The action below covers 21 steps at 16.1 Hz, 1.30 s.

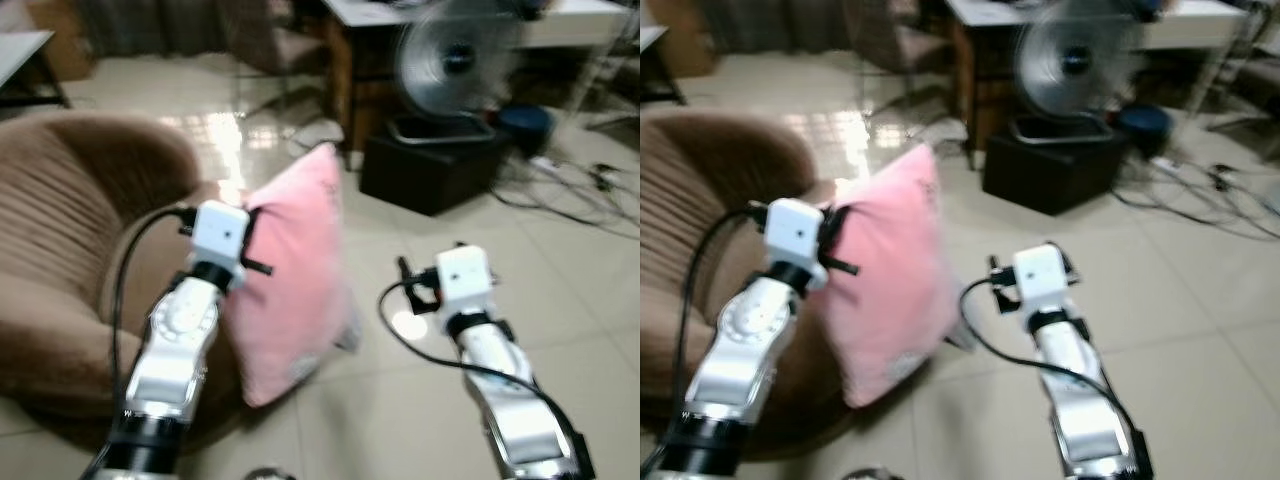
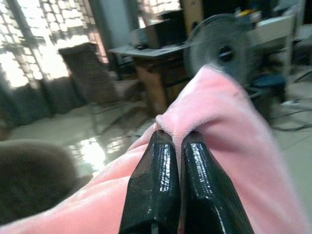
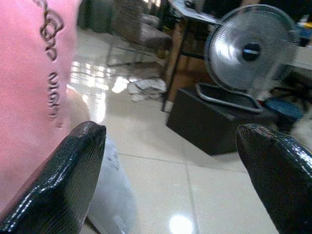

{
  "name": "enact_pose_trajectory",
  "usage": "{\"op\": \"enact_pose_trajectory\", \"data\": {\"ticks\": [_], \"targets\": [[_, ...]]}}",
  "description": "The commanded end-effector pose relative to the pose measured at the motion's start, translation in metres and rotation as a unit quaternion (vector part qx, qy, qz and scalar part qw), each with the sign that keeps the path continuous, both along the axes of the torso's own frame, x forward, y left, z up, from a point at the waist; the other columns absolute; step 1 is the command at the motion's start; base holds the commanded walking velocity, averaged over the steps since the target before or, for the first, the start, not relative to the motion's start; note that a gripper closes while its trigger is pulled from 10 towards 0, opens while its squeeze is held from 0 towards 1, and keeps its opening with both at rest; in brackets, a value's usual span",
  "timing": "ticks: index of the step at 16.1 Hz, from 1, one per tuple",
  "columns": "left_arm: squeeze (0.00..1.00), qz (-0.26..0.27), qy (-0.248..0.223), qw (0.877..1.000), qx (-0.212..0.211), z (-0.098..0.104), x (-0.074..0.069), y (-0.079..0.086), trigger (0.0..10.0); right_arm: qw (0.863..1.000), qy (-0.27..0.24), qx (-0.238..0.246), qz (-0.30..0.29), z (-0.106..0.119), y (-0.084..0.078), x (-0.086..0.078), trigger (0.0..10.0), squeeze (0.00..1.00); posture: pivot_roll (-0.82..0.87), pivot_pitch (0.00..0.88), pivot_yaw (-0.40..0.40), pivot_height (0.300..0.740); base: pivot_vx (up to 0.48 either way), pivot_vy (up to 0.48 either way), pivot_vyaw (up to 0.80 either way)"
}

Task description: Move the pillow to the sofa from floor

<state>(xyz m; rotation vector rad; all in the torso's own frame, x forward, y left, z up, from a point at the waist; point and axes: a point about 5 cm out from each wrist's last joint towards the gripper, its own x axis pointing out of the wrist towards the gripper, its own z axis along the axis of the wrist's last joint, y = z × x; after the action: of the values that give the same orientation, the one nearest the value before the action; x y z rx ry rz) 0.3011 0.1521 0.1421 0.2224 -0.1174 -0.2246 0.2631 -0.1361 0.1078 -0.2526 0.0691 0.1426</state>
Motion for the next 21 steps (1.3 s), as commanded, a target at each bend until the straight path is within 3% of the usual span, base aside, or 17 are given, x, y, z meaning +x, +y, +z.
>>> {"op": "enact_pose_trajectory", "data": {"ticks": [1,6,8,13,15,16,18,21], "targets": [[0.00,-0.010,-0.025,1.000,-0.003,0.011,0.002,-0.008,10.0,1.000,0.001,-0.009,-0.010,-0.001,-0.008,-0.002,10.0,0.00,-0.04,0.011,0.063,0.740,0.379,0.000,0.80],[0.00,-0.006,-0.023,1.000,-0.002,0.010,0.002,-0.007,10.0,1.000,0.011,-0.010,0.010,-0.004,-0.001,-0.005,10.0,0.00,-0.04,0.014,0.058,0.740,0.370,0.000,0.80],[0.00,-0.004,-0.015,1.000,-0.009,0.009,0.004,-0.008,10.0,1.000,0.015,0.006,0.020,-0.005,0.002,-0.006,10.0,0.00,-0.03,0.017,0.055,0.740,0.172,0.000,0.00],[0.00,-0.044,0.044,0.998,-0.008,-0.005,0.029,-0.030,10.0,0.999,0.012,0.011,0.037,-0.004,0.005,-0.006,10.0,0.00,-0.03,0.022,0.057,0.740,0.000,0.000,0.00],[0.00,-0.058,0.071,0.996,0.013,-0.011,0.045,-0.045,10.0,0.998,0.012,0.015,0.055,-0.004,0.006,-0.008,10.0,0.00,-0.04,0.032,0.068,0.740,0.000,0.000,0.00],[0.00,-0.053,0.080,0.995,0.013,-0.013,0.052,-0.052,10.0,0.997,0.016,0.013,0.075,-0.005,0.007,-0.008,10.0,0.00,-0.04,0.035,0.072,0.740,0.000,0.000,0.00],[0.00,-0.023,0.076,0.995,0.063,-0.014,0.067,-0.066,10.0,0.992,0.042,0.009,0.121,-0.011,0.009,-0.017,10.0,0.00,-0.07,0.051,0.088,0.740,0.000,0.000,0.00],[0.00,0.021,0.100,0.994,0.045,-0.013,0.078,-0.069,10.0,0.990,0.046,-0.003,0.136,-0.012,0.009,-0.022,10.0,0.00,-0.08,0.064,0.095,0.740,0.000,0.000,0.00]]}}
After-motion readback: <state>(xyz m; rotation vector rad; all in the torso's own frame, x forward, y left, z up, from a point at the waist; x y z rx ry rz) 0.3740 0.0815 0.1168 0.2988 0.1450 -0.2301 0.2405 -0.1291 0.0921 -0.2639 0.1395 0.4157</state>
